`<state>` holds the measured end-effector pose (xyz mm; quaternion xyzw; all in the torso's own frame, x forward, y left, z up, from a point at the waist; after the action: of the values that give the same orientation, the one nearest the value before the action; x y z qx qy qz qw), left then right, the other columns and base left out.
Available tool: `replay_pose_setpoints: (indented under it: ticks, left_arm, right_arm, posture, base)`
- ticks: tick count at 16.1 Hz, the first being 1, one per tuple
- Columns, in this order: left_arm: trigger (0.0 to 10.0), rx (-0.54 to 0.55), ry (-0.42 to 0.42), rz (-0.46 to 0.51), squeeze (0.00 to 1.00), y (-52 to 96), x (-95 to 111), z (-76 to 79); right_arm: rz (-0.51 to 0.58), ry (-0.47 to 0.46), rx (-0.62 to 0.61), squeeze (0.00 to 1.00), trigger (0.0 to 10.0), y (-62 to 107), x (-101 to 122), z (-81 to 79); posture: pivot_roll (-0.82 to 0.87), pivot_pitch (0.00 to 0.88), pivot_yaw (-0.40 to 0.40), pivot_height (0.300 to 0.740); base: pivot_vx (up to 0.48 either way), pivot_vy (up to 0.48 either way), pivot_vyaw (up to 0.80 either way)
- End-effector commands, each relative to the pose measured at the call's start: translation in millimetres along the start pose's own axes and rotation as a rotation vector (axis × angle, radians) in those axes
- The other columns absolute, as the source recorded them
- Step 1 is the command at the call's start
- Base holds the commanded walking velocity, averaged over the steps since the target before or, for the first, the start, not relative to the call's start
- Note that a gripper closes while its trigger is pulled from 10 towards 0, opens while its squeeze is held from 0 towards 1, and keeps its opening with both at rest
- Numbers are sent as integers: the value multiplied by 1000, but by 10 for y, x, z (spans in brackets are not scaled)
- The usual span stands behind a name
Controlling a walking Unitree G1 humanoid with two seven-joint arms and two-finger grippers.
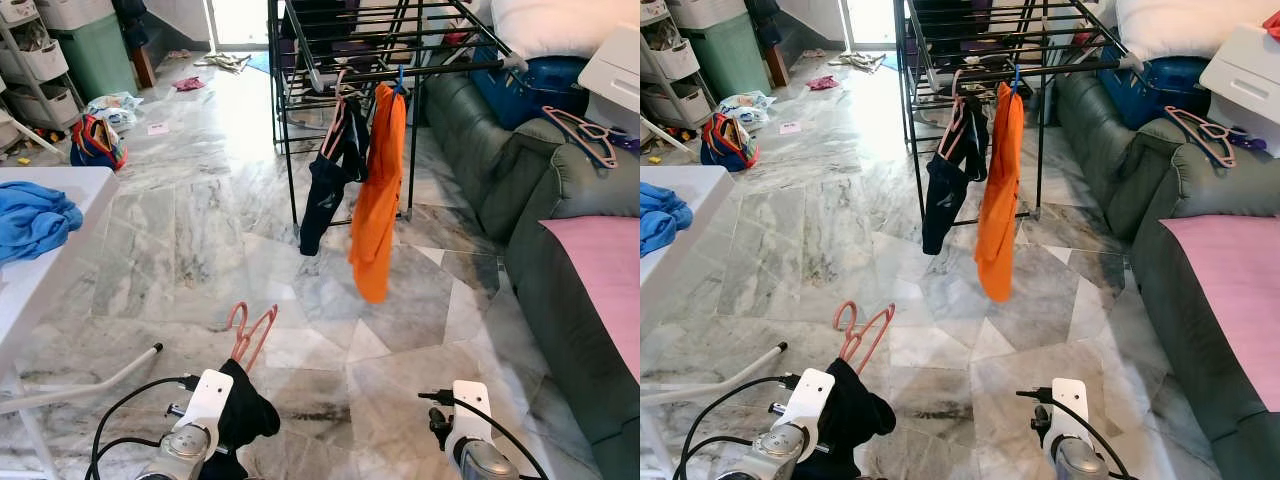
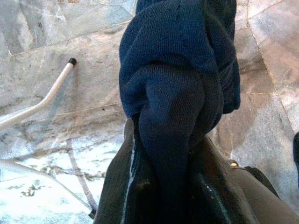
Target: Hang hanger
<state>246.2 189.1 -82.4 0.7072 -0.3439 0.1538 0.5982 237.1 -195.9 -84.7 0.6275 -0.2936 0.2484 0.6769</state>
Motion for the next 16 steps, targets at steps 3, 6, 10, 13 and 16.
replay_pose_setpoints:
  ticks: [3, 6, 10, 13, 16]
  left_arm:
    - [10000, 14, -5, -8, 0, 5, -27, -43]
    - [10000, 11, 62, 1, 0, -4, 18, -20]
    - [10000, -39, 150, 58, 0, -40, 274, 154]
    - [10000, -47, 130, 61, 0, -44, 305, 183]
    - [10000, -18, 124, 39, 0, -38, 220, 70]
  right_arm:
    - [-27, 4, 5, 0, 10000, 0, -35, -2]
    - [-41, -9, 2, 0, 10000, 3, -62, -12]
    - [-38, -15, -1, 0, 10000, -4, -39, -27]
    - [-29, -17, 0, 0, 10000, -16, 4, -54]
    - [-30, -14, -9, 0, 10000, -13, -5, -29]
  posture:
    - [-21, 8, 7, 740]
    - [-18, 7, 7, 740]
    - [-16, 9, 7, 740]
    - [-22, 7, 13, 740]
    - [-22, 6, 13, 740]
  base:
    - [0, 0, 0]
    - [0, 0, 0]
    - [0, 0, 0]
    - [0, 0, 0]
    - [0, 0, 0]
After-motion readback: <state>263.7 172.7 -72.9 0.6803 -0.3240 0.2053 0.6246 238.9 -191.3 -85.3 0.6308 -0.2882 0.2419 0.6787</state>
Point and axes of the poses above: a point about 5 cm out from each wrist's last joint towards the gripper, its own y axis pointing back from the gripper into the wrist, its own x axis along the axis of the wrist's last joint, z = x × y, the point moved 3 cm from there along -y, pointing out of the wrist towards the gripper, and after that the axes turned 2 degrees about y, right-handed, at the moved point
